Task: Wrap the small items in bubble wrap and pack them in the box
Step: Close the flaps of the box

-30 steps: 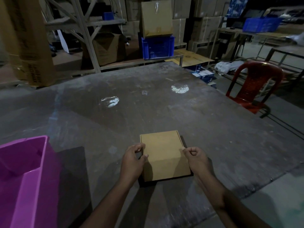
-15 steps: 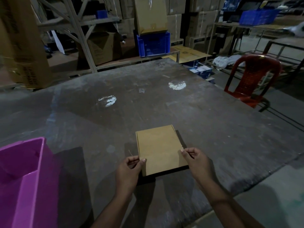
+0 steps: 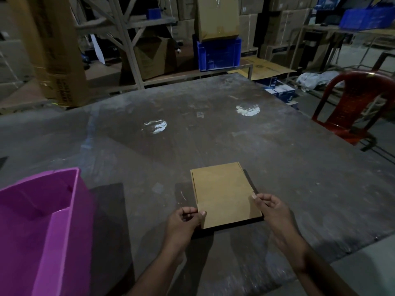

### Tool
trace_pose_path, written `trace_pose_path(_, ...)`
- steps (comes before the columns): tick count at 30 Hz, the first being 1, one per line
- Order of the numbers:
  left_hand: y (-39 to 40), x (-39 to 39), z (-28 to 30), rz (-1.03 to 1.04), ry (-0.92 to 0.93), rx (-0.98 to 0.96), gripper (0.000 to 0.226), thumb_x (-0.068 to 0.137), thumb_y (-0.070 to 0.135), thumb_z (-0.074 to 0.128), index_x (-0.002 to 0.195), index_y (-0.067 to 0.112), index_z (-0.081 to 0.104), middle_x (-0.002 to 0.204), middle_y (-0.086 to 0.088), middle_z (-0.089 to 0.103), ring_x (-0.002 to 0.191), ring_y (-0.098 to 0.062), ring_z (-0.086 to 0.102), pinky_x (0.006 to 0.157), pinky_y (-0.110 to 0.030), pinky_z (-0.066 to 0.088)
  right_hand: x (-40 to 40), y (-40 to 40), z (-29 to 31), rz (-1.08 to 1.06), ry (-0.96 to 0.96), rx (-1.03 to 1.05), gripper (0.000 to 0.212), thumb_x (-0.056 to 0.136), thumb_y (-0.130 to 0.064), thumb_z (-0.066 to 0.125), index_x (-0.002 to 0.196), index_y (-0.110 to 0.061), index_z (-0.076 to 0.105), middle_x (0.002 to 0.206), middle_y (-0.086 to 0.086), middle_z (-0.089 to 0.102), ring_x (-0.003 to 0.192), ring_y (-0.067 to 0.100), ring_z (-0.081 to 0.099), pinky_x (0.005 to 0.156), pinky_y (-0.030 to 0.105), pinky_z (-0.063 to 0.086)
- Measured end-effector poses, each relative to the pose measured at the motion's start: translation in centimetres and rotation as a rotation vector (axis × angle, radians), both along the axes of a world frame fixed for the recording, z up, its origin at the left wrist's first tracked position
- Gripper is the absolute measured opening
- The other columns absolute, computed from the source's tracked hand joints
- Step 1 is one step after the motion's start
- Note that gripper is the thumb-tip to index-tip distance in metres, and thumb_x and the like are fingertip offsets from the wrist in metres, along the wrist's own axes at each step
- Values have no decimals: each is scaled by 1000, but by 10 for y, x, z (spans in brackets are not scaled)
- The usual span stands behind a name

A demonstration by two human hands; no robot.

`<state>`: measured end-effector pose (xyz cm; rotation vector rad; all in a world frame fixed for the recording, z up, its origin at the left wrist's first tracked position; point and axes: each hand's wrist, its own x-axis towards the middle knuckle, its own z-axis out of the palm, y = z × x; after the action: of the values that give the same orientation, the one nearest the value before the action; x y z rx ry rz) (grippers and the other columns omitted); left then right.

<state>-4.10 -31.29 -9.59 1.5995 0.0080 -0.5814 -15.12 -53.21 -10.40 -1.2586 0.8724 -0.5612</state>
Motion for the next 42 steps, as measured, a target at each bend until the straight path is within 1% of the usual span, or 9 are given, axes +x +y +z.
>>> trace_pose_path(7,1,-4,4,-3,134,-79,33,79,16,86,105,2,72,95,-14,78,86,-26,73,89,-42,58,1,-10,-11,19,10,18,8,89,-17,74,93,-12,70,98,13,75,83,21,64,74,33,49)
trace_pose_path(12,1,-10,4,7,158,-108,29,80,11,85,104,1,72,95,-16,78,81,-22,72,72,-29,59,-1,-17,-13,59,10,45,14,85,-23,76,93,-14,70,103,15,76,85,23,67,76,35,52)
trace_pose_path(20,1,-13,5,20,159,-111,28,80,11,84,104,2,72,92,-12,79,76,-16,71,60,-20,52,-5,-22,-11,139,8,53,88,34,-67,93,99,-13,71,99,8,78,88,24,70,86,40,54)
trace_pose_path(25,1,-18,5,41,150,-110,26,80,7,83,104,1,73,91,-10,79,72,-10,72,59,-17,52,-6,-24,-9,157,2,81,65,50,-50,84,101,-12,71,106,14,76,89,22,70,84,39,56)
trace_pose_path(30,0,-24,5,103,122,-159,23,81,1,80,103,3,73,93,-9,79,76,-9,73,62,-16,53,-9,-28,-11,173,22,36,89,33,-70,92,100,-14,73,103,8,77,95,24,71,88,40,55)
trace_pose_path(34,-2,-27,-1,157,82,-182,31,80,0,81,107,8,68,98,-11,78,90,-20,73,72,-24,57,-11,-30,-6,224,-6,74,51,68,-40,85,105,-9,69,111,18,74,92,22,70,71,25,61)
trace_pose_path(37,-3,-27,-4,140,-6,-123,35,82,2,81,109,18,65,98,-8,76,92,-20,72,77,-27,59,-14,-35,-4,263,-16,30,82,43,-54,96,106,-9,69,101,11,77,85,18,72,70,22,61)
trace_pose_path(40,0,-26,-2,44,-224,60,51,85,11,80,121,36,55,116,11,68,99,-2,66,83,-20,53,-17,-37,0,312,13,-8,30,85,-7,76,114,-6,66,115,19,73,94,23,71,85,33,59)
trace_pose_path(42,3,-23,0,-56,-413,219,72,86,16,79,142,41,41,132,22,50,112,7,55,96,-21,47,-17,-41,0,325,55,-137,35,89,6,67,119,-11,63,118,18,70,98,22,70,88,35,57)
